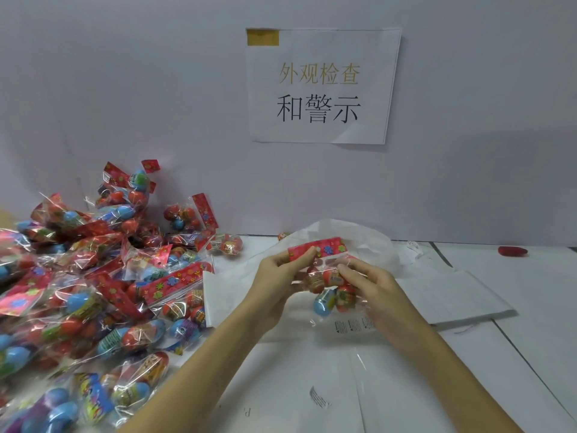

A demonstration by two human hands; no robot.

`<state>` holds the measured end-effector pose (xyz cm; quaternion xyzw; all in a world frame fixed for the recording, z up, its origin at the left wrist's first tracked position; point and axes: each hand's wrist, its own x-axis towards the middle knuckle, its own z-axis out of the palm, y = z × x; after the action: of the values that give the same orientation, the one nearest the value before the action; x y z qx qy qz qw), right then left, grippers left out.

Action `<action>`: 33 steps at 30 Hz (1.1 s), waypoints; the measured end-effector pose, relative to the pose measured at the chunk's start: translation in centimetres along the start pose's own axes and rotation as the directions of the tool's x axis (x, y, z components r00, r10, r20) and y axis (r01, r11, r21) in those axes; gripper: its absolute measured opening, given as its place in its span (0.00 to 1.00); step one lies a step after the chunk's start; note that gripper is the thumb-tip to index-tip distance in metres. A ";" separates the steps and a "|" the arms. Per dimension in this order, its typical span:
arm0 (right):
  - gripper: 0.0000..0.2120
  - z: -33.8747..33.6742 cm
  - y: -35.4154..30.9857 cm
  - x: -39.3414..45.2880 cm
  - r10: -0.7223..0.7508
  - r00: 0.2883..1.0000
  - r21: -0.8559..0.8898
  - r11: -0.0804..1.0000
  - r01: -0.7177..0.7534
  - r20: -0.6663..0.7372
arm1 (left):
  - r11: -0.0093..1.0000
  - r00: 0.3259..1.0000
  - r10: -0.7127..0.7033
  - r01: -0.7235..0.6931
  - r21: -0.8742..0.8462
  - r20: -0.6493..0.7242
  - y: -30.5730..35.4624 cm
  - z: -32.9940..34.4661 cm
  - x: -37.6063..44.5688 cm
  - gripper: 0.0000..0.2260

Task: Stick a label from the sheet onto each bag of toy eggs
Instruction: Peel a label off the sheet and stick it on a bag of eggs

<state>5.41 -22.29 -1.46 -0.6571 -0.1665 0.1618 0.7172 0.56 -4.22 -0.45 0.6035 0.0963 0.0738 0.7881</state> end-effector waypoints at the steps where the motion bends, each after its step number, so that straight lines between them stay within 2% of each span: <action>1: 0.12 0.1 0.1 0.1 -0.007 1.000 0.006 1.000 0.007 -0.022 | 0.999 0.999 0.017 -0.019 -0.044 -0.042 0.1 -0.1 0.1 0.12; 3: 0.14 0.3 0.1 0.2 -0.020 0.998 0.017 1.000 0.021 -0.058 | 0.994 0.986 0.062 -0.074 -0.075 -0.157 0.1 -0.3 0.2 0.09; 5: 0.18 0.3 0.3 0.1 -0.011 1.000 0.024 1.000 0.012 -0.020 | 0.990 0.965 0.117 -0.132 -0.050 -0.235 0.0 -0.3 0.4 0.08; 10: 0.19 -0.4 0.7 0.3 0.013 0.997 0.098 0.995 -0.020 0.072 | 0.983 0.951 0.149 -0.172 -0.062 -0.272 0.2 -0.1 0.3 0.11; 11: 0.20 -0.4 0.7 0.3 -0.004 0.999 0.113 0.994 -0.002 0.050 | 0.980 0.938 0.186 -0.200 -0.017 -0.293 0.0 0.0 0.3 0.13; 13: 0.22 -0.3 0.7 0.4 -0.046 0.998 0.100 0.994 0.051 -0.049 | 0.941 0.894 0.318 -0.259 0.216 -0.314 -0.4 0.2 0.2 0.18; 15: 0.20 -0.2 0.8 0.6 -0.091 0.992 0.124 0.987 0.101 -0.089 | 0.897 0.909 0.362 -0.280 0.342 -0.207 -0.7 0.2 0.0 0.25; 17: 0.16 -0.4 0.6 0.5 -0.103 0.994 0.209 0.973 0.095 0.026 | 0.933 0.955 0.295 -0.286 0.218 -0.007 -0.9 0.5 -0.1 0.28; 19: 0.16 -0.3 0.3 0.5 -0.069 0.989 0.264 0.964 0.032 0.130 | 0.925 0.938 0.327 -0.343 0.162 0.113 -1.4 0.7 -0.1 0.27; 20: 0.16 -0.3 0.5 0.5 -0.060 0.991 0.199 0.979 0.035 0.120 | 0.863 0.900 0.421 -0.435 0.257 0.110 -1.7 0.7 -0.1 0.25; 21: 0.15 -0.3 0.8 0.6 -0.083 0.995 0.026 0.996 0.081 0.063 | 0.737 0.833 0.543 -0.532 0.416 0.103 -1.9 0.6 0.1 0.22; 22: 0.15 -0.5 1.2 0.5 -0.140 0.990 -0.237 0.962 0.134 -0.006 | 0.559 0.748 0.651 -0.585 0.588 0.125 -2.0 0.4 0.3 0.19; 23: 0.17 -0.8 1.6 0.4 -0.202 0.979 -0.483 0.859 0.169 -0.017 | 0.371 0.667 0.723 -0.596 0.712 0.180 -2.2 0.2 0.4 0.18; 24: 0.20 -1.2 1.9 0.4 -0.215 0.976 -0.639 0.745 0.189 0.037 | 0.227 0.610 0.754 -0.589 0.776 0.243 -2.3 -0.1 0.5 0.16; 25: 0.23 -1.8 2.2 0.4 -0.166 0.981 -0.716 0.672 0.190 0.105 | 0.147 0.595 0.751 -0.573 0.806 0.286 -2.5 -0.3 0.6 0.14; 26: 0.25 -2.3 2.3 0.3 -0.089 0.981 -0.755 0.628 0.188 0.171 | 0.125 0.609 0.734 -0.556 0.822 0.300 -2.7 -0.4 0.5 0.12; 29: 0.32 -3.0 2.9 0.5 0.054 0.947 -0.794 0.561 0.235 0.318 | 0.186 0.685 0.659 -0.550 0.814 0.312 -3.3 -0.5 0.4 0.07; 31: 0.33 -3.1 3.1 0.8 0.023 0.959 -0.786 0.578 0.218 0.282 | 0.182 0.712 0.583 -0.584 0.791 0.391 -3.8 -0.6 0.6 0.09; 33: 0.29 -2.9 3.2 0.8 -0.023 0.975 -0.777 0.601 0.190 0.221 | 0.167 0.743 0.494 -0.590 0.790 0.451 -3.9 -1.0 0.7 0.14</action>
<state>7.41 -24.25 -4.82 -0.8769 -0.3267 0.0893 0.3411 0.99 -4.18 -4.49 0.9222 -0.1367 0.2575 0.2540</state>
